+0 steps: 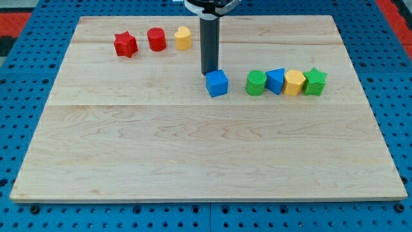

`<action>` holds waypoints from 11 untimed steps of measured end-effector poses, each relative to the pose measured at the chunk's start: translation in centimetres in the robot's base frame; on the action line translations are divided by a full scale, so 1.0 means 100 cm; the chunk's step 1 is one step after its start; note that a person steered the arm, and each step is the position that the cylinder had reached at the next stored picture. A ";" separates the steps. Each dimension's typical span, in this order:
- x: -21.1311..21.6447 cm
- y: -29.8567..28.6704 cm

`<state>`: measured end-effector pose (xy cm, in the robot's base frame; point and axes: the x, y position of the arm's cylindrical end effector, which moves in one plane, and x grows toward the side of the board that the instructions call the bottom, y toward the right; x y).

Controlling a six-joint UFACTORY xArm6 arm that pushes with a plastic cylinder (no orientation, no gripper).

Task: Push the blue cube closer to the green circle

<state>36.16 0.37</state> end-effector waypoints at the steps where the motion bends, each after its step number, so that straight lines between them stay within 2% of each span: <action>1: 0.001 -0.037; 2: 0.010 -0.062; 5: 0.023 -0.019; 8: 0.042 -0.017; 11: 0.042 0.014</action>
